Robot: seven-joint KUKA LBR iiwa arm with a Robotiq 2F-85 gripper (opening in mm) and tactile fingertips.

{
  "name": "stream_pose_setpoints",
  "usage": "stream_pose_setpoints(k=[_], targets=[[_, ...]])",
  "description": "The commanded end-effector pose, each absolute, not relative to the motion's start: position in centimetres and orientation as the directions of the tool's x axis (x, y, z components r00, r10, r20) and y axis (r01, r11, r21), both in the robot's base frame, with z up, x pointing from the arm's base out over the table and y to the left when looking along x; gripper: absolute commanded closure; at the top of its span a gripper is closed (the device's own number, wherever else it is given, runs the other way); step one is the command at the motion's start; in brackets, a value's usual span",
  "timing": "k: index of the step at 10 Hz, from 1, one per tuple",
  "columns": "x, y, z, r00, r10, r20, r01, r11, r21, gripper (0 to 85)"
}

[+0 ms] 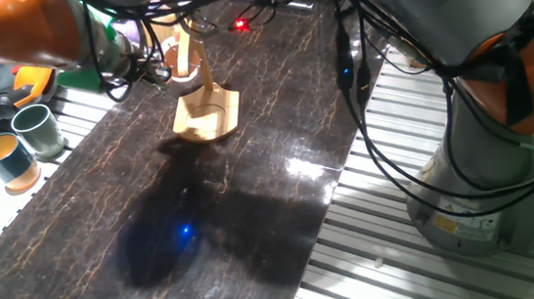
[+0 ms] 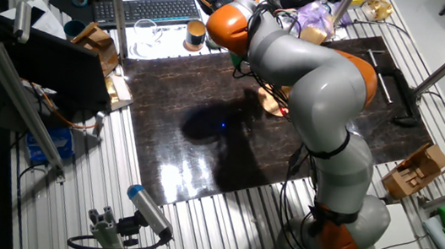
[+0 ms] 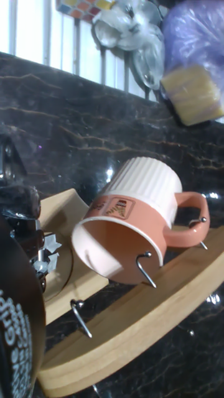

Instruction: Take the cup off the cup rack

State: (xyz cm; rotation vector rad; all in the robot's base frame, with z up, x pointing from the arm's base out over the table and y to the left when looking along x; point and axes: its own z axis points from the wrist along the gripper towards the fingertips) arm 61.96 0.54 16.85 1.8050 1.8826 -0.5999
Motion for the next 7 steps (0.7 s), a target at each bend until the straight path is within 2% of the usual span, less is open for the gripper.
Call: stream_pose_setpoints(k=[1, 7], targets=[[62.03, 0.37, 16.69, -0.028, 0.790, -0.612, 0.999, 0.042, 0.008, 84.3], [62.47, 0.11, 16.43, -0.026, 0.784, -0.620, 0.999, 0.038, 0.005, 84.3]])
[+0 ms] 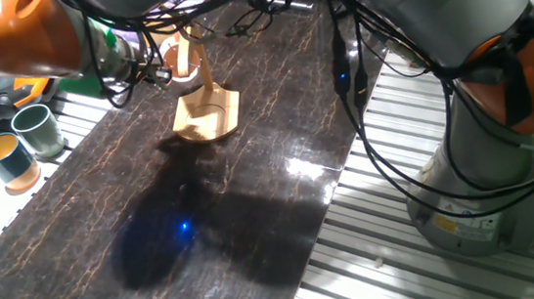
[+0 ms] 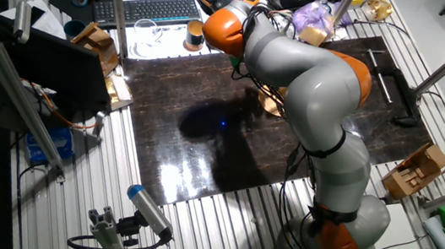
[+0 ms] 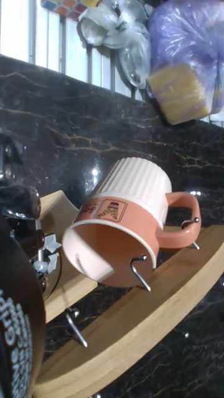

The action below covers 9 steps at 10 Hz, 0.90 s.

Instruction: Take the cup off the cup rack

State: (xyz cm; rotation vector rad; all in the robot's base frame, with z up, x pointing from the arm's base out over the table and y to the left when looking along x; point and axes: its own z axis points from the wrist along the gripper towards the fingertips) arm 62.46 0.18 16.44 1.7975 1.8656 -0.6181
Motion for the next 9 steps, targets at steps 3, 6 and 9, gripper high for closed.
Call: stream_pose_setpoints(k=[3, 6, 9], targets=[[63.1, 1.5, 17.0, -0.045, 0.774, -0.631, 0.998, 0.059, 0.002, 84.3], [63.1, 1.9, 17.3, -0.059, 0.795, -0.603, 0.998, 0.064, -0.012, 84.3], [63.3, 1.9, 17.0, -0.074, 0.803, -0.591, 0.997, 0.079, -0.018, 84.3]])
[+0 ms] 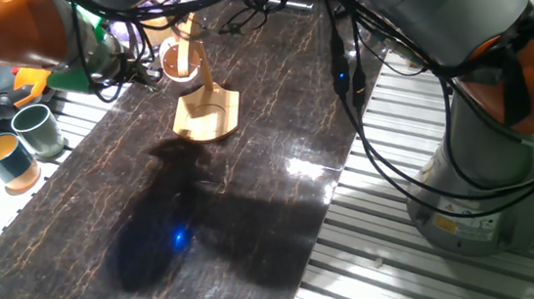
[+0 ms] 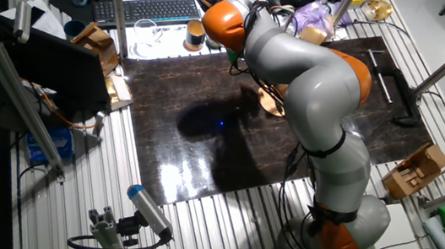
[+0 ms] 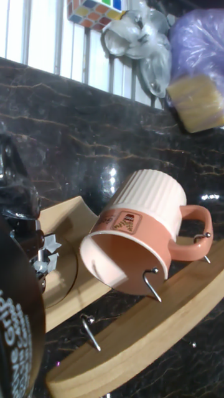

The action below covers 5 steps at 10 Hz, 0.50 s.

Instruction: Take the cup off the cup rack

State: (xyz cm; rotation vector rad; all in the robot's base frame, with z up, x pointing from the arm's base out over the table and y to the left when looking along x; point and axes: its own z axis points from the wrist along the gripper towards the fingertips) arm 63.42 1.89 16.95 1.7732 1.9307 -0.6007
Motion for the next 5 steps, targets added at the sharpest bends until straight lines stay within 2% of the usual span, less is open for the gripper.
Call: stream_pose_setpoints(k=[1, 5], targets=[[63.54, 1.87, 16.80, -0.072, 0.799, -0.597, 0.997, 0.080, -0.014, 84.3], [63.34, 1.57, 16.85, -0.071, 0.804, -0.590, 0.997, 0.076, -0.016, 84.3]])
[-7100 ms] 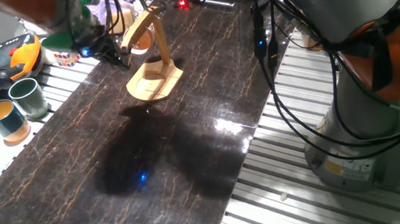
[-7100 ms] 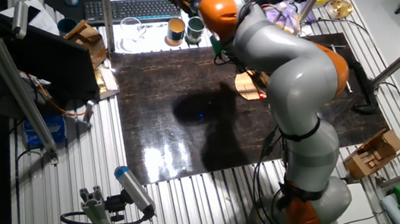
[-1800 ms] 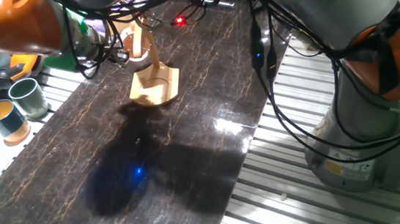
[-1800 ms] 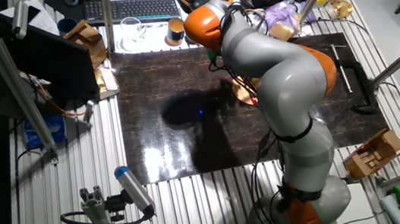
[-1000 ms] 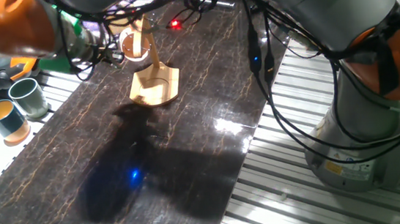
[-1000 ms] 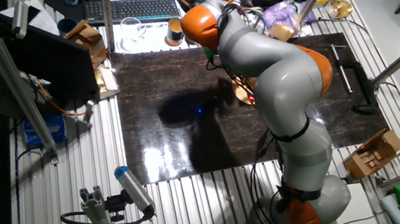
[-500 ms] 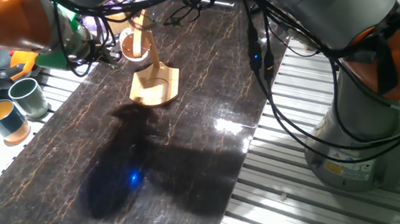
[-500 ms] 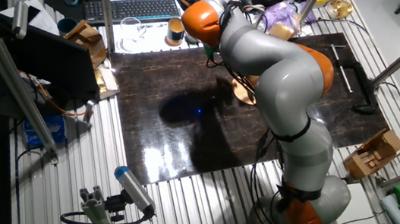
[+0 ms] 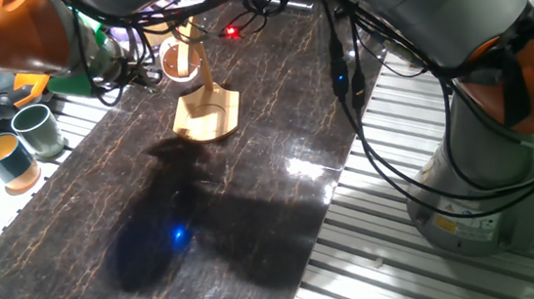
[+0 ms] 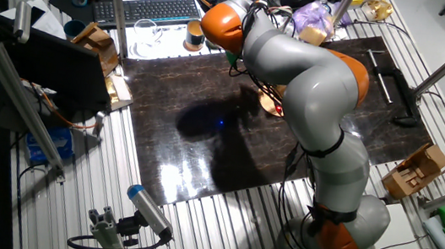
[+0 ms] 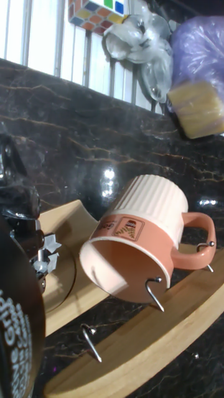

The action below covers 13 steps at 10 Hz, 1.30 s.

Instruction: Take the cup off the cup rack

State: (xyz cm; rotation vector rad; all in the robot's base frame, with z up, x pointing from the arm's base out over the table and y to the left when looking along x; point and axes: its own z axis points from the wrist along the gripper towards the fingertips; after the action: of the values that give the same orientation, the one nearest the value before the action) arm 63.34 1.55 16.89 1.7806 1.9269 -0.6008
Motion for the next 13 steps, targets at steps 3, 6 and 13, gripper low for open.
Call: stream_pose_setpoints(k=[3, 6, 13], targets=[[63.21, 1.42, 16.97, -0.039, 0.791, -0.611, 0.999, 0.046, -0.004, 84.3], [63.11, 1.25, 16.97, -0.037, 0.808, -0.588, 0.999, 0.024, -0.031, 84.3], [63.05, 1.19, 16.98, -0.076, 0.829, -0.554, 0.997, 0.044, -0.070, 84.3]])
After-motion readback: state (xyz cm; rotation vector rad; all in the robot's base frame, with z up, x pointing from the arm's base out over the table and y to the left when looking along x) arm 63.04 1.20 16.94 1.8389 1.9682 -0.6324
